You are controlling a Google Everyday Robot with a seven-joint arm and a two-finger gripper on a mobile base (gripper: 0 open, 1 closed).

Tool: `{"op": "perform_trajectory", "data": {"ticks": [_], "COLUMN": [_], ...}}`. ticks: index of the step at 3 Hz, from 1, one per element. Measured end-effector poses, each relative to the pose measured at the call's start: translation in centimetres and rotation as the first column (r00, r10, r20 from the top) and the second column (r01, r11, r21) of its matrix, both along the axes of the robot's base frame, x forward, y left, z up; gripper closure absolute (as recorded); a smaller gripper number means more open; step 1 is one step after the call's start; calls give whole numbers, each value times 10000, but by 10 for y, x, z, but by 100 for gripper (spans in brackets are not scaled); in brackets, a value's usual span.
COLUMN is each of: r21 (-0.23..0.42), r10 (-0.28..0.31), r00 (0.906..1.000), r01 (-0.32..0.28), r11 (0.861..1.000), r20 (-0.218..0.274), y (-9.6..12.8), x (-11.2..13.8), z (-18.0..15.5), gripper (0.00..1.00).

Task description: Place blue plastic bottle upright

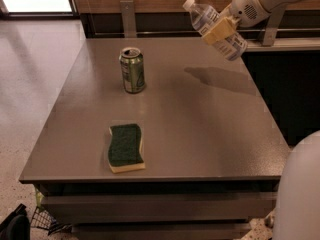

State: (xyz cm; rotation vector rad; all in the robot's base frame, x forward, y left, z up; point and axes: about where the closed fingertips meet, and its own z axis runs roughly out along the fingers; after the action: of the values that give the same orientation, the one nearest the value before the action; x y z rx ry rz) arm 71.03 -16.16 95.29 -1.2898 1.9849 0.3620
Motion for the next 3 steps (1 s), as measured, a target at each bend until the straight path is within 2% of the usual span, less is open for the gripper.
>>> {"op": "perform_trajectory", "data": {"ticks": [1,2,3], "r21": [1195,2654,3624], "r10": [582,742,694], "r00": [9967,9839,9774], "r01": [-646,-1161,-1394], "r11": [9907,9571,9216], "r20": [558,1628,1995], "y": [8,13,28], "x": [5,-2,-10], "z": [10,25,18], "gripper": [100,100,100]}}
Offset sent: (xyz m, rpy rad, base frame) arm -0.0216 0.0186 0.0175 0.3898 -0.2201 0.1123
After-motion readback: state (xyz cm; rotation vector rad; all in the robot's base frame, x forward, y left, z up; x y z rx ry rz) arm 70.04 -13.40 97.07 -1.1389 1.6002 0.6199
